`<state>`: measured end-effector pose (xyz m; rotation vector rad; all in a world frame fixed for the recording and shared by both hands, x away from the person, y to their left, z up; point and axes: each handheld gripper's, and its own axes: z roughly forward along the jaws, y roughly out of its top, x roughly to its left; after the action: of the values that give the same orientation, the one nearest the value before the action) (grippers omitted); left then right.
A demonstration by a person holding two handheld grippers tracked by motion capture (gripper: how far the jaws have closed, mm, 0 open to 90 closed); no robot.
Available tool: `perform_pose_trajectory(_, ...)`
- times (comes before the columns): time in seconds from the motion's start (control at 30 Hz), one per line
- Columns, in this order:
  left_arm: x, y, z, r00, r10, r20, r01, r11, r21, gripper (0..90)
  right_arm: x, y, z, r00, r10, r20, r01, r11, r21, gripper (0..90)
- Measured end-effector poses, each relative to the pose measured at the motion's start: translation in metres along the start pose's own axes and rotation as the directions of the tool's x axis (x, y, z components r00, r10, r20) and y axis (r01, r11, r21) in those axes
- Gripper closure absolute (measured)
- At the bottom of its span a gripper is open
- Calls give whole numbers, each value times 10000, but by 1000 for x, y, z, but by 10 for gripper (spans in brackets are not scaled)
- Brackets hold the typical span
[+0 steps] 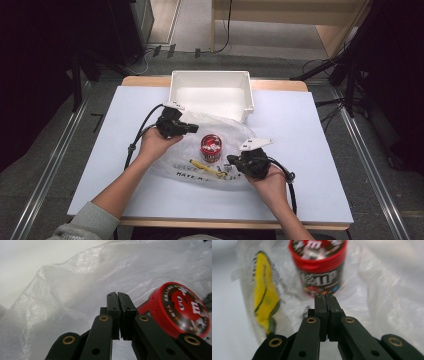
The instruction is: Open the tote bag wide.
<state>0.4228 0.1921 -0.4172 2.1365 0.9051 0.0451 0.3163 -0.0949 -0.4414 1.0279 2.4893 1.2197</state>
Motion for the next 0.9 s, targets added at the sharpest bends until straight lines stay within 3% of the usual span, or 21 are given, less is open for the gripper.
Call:
perform_pose_trajectory(0.13, -7, 2, -11, 9998, 183, 44, -183, 9998, -76, 897, -11, 7, 3, 9997, 80, 243, -78, 9999, -71, 900)
perform_pose_trajectory(0.4, -14, -3, -35, 9994, 85, 331, -79, 9998, -181, 888, -29, 17, 7, 9959, 549, 722, -548, 9985, -33, 900)
perform_pose_trajectory(0.63, -21, -9, -49, 9983, 252, 523, -239, 9994, -256, 831, -21, 25, -5, 9976, 553, 426, -535, 9977, -427, 881)
perform_pose_trajectory(0.73, -21, -11, -53, 9979, 239, 608, -228, 9996, -186, 749, -12, 32, -10, 9980, 578, 246, -562, 9966, -599, 838)
perform_pose_trajectory(0.9, -22, -15, -59, 9974, 210, 690, -202, 9997, -110, 677, -6, 39, -13, 9982, 597, -24, -597, 9971, -464, 788)
